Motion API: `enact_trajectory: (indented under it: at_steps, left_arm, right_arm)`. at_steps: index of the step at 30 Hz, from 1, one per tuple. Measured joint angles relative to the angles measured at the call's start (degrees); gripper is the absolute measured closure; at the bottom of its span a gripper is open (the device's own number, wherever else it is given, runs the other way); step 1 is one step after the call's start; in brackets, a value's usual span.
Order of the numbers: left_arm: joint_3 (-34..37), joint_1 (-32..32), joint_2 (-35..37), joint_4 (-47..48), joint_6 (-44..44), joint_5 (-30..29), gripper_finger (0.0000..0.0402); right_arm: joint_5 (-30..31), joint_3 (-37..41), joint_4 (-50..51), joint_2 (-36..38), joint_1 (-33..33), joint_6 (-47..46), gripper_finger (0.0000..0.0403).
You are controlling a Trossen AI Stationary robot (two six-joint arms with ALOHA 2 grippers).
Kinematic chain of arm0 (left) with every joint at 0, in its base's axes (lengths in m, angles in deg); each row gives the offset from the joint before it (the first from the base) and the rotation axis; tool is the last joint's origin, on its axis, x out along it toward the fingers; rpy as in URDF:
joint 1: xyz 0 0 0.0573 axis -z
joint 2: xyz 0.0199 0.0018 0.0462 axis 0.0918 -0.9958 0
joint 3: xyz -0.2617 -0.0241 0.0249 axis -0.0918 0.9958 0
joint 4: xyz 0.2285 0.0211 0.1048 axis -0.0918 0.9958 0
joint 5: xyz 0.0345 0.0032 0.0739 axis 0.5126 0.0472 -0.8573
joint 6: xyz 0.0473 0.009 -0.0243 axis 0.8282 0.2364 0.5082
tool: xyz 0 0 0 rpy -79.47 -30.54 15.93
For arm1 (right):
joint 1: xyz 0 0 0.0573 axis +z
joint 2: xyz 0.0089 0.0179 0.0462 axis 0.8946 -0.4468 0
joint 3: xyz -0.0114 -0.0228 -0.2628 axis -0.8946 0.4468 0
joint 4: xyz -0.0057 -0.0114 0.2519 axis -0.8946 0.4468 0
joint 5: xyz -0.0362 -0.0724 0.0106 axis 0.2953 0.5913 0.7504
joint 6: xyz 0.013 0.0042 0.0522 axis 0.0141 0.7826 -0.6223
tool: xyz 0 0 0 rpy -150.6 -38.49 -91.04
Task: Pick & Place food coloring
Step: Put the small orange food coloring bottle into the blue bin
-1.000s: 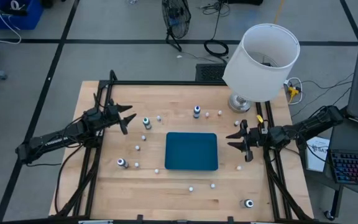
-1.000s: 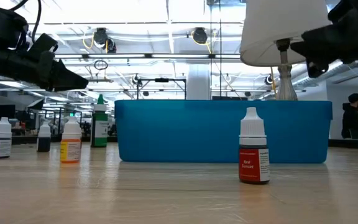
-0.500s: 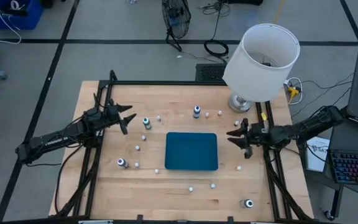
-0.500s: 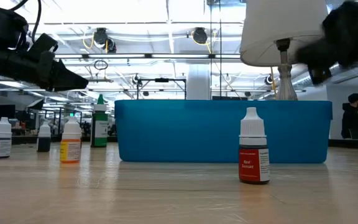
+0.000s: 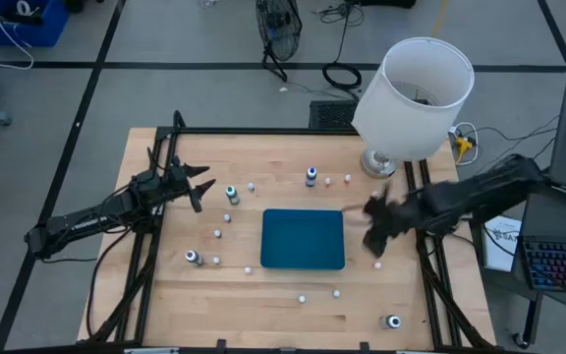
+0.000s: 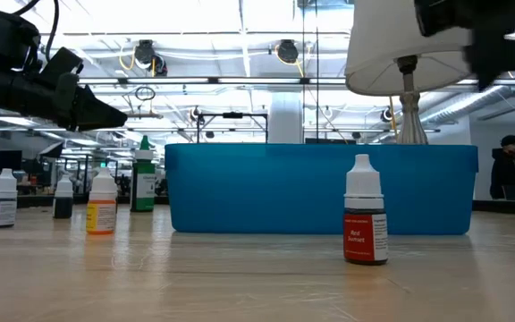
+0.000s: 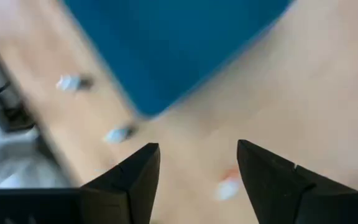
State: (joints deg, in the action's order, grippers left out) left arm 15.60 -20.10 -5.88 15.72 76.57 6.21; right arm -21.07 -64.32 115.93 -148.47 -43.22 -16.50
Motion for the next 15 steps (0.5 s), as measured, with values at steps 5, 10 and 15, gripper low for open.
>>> enact_trajectory:
  at_steps: [5, 10, 15]
  left_arm:
    - [0.0, 0.0, 0.0, 0.0, 0.0, 0.0, 0.0176]
    - [0.0, 0.0, 0.0, 0.0, 0.0, 0.0, 0.0176]
    - [0.0, 0.0, 0.0, -0.1, 0.0, 0.0, 0.0176]
  right_arm:
    - [-9.4, -3.3, 5.9, -11.2, 4.3, -10.3, 0.0206]
    - [-9.1, -3.0, 8.5, -16.8, 6.2, -12.5, 0.0208]
    - [-7.5, -1.8, 10.2, -19.9, 6.9, -14.1, 0.0208]
